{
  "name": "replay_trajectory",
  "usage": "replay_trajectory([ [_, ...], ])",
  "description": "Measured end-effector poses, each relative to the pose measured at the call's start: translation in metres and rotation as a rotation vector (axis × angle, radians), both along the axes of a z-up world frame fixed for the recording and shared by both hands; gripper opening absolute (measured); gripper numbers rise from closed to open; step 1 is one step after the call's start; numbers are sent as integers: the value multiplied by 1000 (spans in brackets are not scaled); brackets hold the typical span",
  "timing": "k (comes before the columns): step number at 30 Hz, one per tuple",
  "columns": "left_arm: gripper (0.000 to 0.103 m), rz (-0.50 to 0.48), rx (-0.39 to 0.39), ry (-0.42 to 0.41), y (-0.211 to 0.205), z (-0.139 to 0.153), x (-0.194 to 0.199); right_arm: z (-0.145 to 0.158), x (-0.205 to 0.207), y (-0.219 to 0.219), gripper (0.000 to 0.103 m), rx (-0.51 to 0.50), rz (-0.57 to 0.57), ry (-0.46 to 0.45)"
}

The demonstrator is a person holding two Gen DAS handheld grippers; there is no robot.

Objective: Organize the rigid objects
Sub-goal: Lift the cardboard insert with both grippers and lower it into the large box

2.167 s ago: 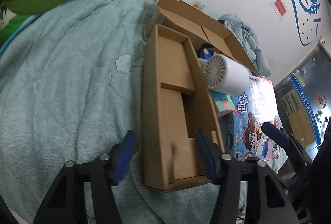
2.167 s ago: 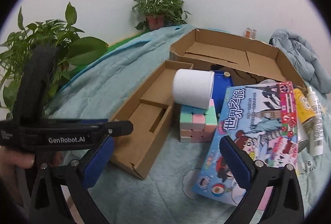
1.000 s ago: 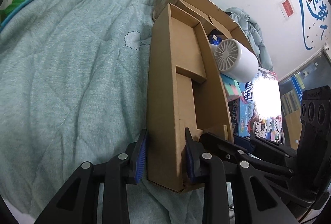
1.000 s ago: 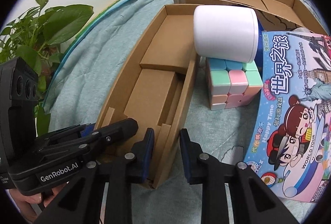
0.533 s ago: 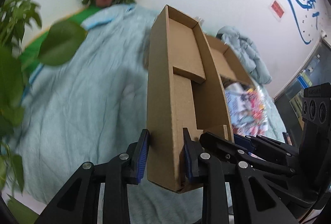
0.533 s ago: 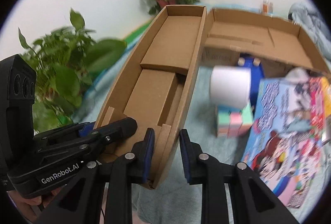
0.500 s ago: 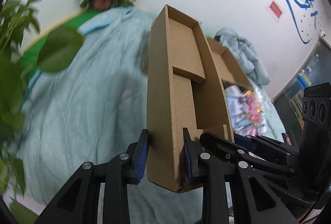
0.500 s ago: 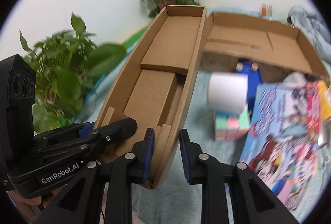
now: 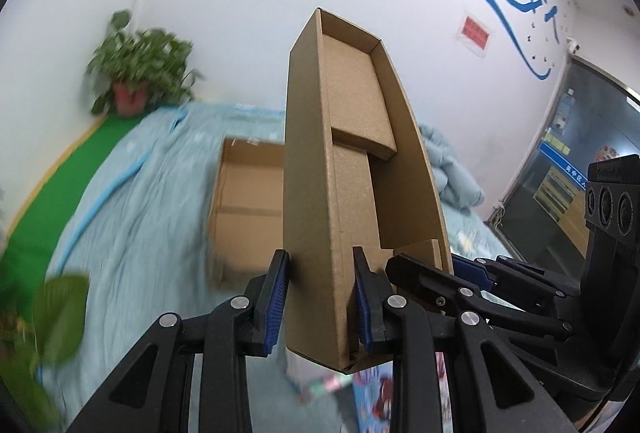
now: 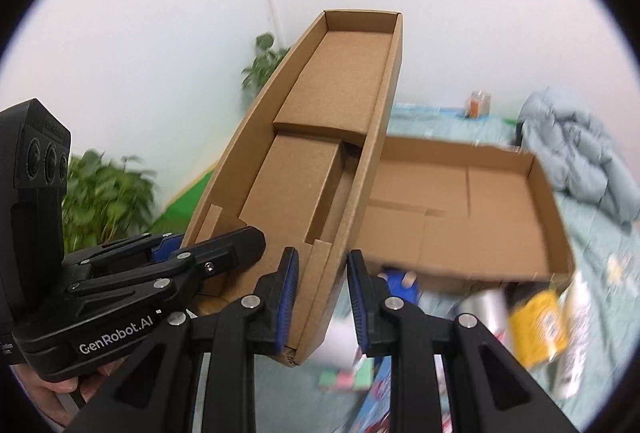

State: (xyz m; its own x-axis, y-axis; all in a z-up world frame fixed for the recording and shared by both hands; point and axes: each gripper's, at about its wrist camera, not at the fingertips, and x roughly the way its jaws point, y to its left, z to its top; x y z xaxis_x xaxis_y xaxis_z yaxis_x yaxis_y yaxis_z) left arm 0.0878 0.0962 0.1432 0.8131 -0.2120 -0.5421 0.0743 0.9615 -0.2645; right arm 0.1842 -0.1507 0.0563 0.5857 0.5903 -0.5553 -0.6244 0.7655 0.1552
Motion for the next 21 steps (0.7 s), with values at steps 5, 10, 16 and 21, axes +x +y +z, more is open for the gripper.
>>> replay_trajectory([
  [5, 27, -28, 20, -30, 4, 41, 60, 24, 37, 3, 24, 10, -24, -39],
  [10, 27, -39, 13, -39, 9, 69, 117, 38, 71, 13, 24, 5, -34, -53],
  [16, 26, -33, 1, -6, 15, 74, 172, 34, 110, 21, 24, -9, -30, -27],
  [21, 26, -18, -1, 56, 24, 37, 204, 17, 139, 31, 24, -29, -16, 27],
])
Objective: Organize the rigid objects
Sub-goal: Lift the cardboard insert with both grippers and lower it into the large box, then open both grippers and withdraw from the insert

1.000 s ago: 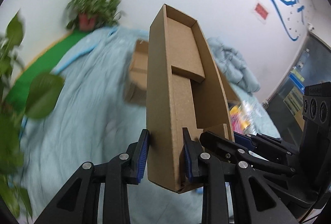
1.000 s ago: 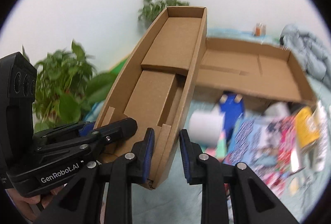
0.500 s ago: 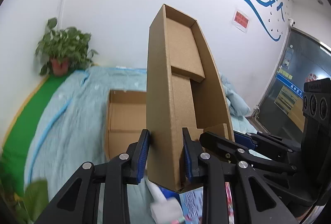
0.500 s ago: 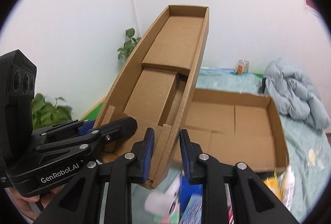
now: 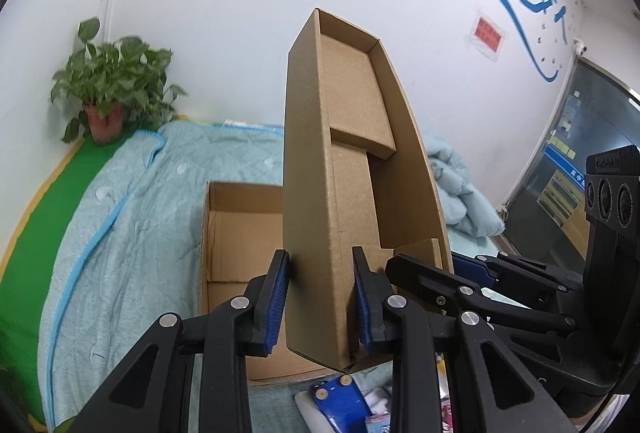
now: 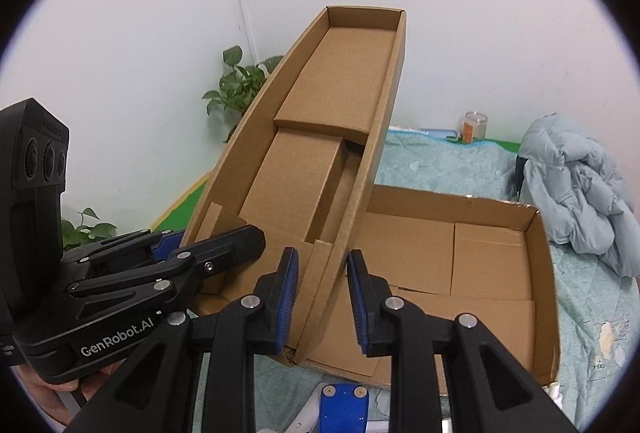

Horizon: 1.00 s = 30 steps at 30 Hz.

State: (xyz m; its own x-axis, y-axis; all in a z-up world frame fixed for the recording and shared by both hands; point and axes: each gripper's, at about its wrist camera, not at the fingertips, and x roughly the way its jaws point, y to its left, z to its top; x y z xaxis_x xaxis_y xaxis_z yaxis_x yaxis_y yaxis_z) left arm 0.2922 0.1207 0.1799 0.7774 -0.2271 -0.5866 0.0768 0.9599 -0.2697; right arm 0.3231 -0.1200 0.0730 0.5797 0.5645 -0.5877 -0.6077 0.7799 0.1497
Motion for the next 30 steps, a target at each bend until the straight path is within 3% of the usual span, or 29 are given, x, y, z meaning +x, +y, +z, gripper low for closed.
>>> replay_trajectory([
  [7, 26, 28, 10, 123, 12, -69, 31, -45, 32, 18, 24, -32, 32, 118],
  [18, 25, 75, 27, 332, 51, -200, 69, -135, 69, 47, 24, -86, 104, 330],
  [24, 24, 120, 39, 384, 68, -230, 72, -164, 84, 61, 25, -63, 136, 462],
  [30, 23, 108, 68, 362, 56, -215, 49, -184, 98, 70, 28, -77, 107, 559],
])
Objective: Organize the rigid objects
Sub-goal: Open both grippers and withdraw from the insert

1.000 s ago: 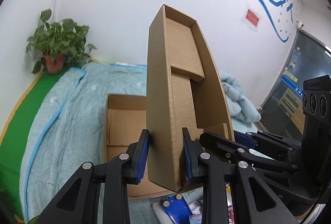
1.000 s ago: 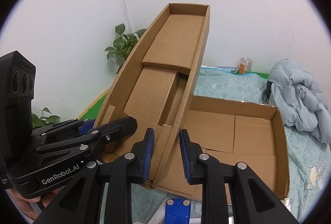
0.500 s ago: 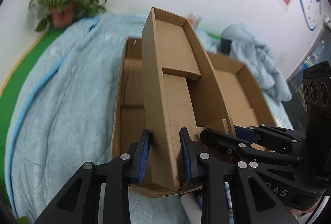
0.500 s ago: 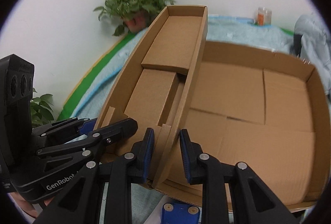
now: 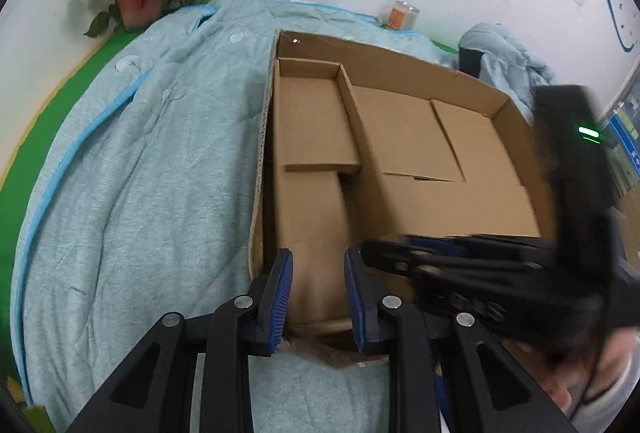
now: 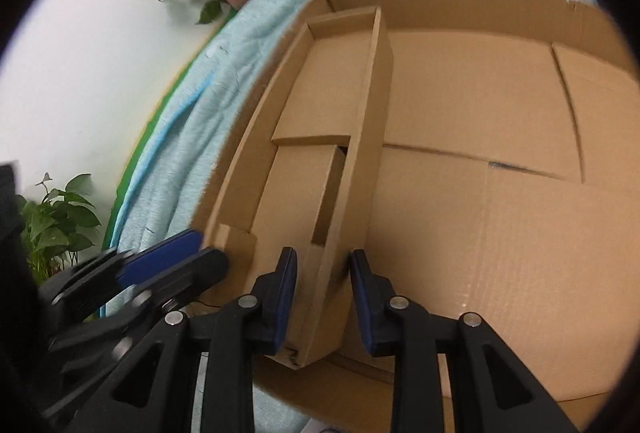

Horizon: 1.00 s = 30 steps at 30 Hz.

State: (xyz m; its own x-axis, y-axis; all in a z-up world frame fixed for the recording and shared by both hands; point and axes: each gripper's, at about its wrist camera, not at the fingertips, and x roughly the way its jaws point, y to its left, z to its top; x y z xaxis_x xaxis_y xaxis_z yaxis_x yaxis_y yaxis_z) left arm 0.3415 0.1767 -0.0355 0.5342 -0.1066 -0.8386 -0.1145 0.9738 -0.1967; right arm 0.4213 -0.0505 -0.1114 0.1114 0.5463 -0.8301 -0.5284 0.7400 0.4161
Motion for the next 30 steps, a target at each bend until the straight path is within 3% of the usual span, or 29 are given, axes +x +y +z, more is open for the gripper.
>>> replay_trajectory([
  [2, 23, -3, -31, -25, -1, 7, -14, -2, 0, 3, 31, 26, 17, 31],
  [4, 26, 4, -12, -57, -2, 17, -30, 3, -6, 5, 37, 23, 38, -11],
  [6, 32, 12, 0, -101, -3, 29, -48, 10, -10, 3, 49, 49, 64, -35],
  [7, 41, 16, 1, -129, -3, 35, -58, 17, -14, -2, 54, 59, 63, -53],
  [9, 63, 34, 24, -193, -4, 49, -80, 34, -21, -23, 79, 60, 23, -116],
  [10, 81, 56, 54, -235, -6, 57, -94, 43, -26, -35, 83, 64, 5, -157],
  [11, 93, 69, 79, -266, -8, 63, -103, 54, -33, -49, 84, 64, -15, -204],
  [13, 102, 84, 134, -333, -16, 76, -123, 75, -52, -85, 86, 48, -66, -320],
  [16, 102, 84, 140, -388, -29, 90, -152, 90, -84, -131, 103, -5, -160, -446],
  [21, 102, 56, 30, -415, -50, 102, -193, 84, -133, -185, 103, -70, -234, -470],
  [25, 102, 25, 38, -421, -76, 108, -226, 74, -165, -211, 103, -61, -238, -437],
  [27, 89, -10, 11, -422, -88, 109, -240, 70, -181, -215, 103, -49, -205, -435],
  [29, 8, -76, -38, -380, -102, 107, -250, 66, -199, -219, 100, -39, -172, -440],
  [30, 1, -91, -45, -357, -108, 105, -253, 64, -209, -220, 88, -29, -149, -452],
])
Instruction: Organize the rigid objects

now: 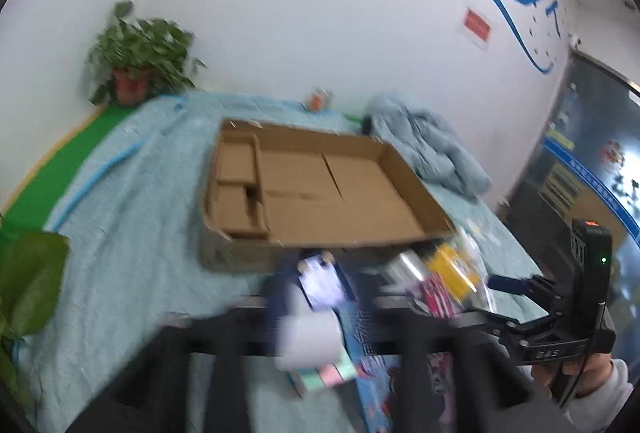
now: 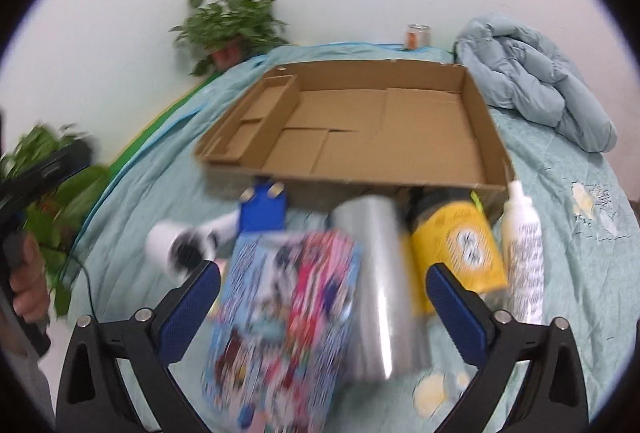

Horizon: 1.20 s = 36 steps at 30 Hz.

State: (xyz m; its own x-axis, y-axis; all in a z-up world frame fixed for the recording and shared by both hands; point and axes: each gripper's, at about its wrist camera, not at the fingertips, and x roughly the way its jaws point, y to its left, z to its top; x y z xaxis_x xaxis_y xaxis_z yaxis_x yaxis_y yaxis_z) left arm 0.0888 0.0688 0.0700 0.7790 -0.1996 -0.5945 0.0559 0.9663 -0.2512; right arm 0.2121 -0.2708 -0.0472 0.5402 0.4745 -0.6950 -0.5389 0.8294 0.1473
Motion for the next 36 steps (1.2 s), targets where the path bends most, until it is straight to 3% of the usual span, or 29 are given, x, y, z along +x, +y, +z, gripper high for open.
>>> replay_trajectory([
  [1, 2, 3, 5, 9, -7, -2, -5, -1, -9, -2, 81, -3, 27, -13],
  [3, 8, -8, -8, 10, -19, -7, -18, -4, -26, -7, 80, 14, 67, -15],
  [4, 38, -18, -23, 19, -23, -9, -23, -4, -35, -10, 83, 36, 95, -15],
  [5, 95, -17, -33, 39, -25, -12, -25, -4, -41, -12, 92, 35, 101, -19],
  [6, 100, 3, -39, 61, -26, -16, -27, -5, -47, -14, 102, 24, 94, -27],
  [11, 98, -78, -111, 151, -37, -41, -22, -19, -61, -18, 103, -11, 125, 15],
  [16, 98, -186, -241, 270, -46, -82, -14, -33, -68, -9, 103, -73, 142, 30],
  [19, 98, -196, -281, 342, -57, -110, -5, -38, -68, -4, 103, -103, 96, 6],
  [24, 97, -207, -363, 431, -69, -154, 13, -45, -60, -6, 103, -73, 59, 62],
  [29, 97, -226, -427, 477, -75, -184, 29, -53, -58, -1, 102, -158, 51, 35],
  [36, 95, -226, -419, 492, -94, -200, 44, -64, -59, 9, 102, -220, 85, 53],
])
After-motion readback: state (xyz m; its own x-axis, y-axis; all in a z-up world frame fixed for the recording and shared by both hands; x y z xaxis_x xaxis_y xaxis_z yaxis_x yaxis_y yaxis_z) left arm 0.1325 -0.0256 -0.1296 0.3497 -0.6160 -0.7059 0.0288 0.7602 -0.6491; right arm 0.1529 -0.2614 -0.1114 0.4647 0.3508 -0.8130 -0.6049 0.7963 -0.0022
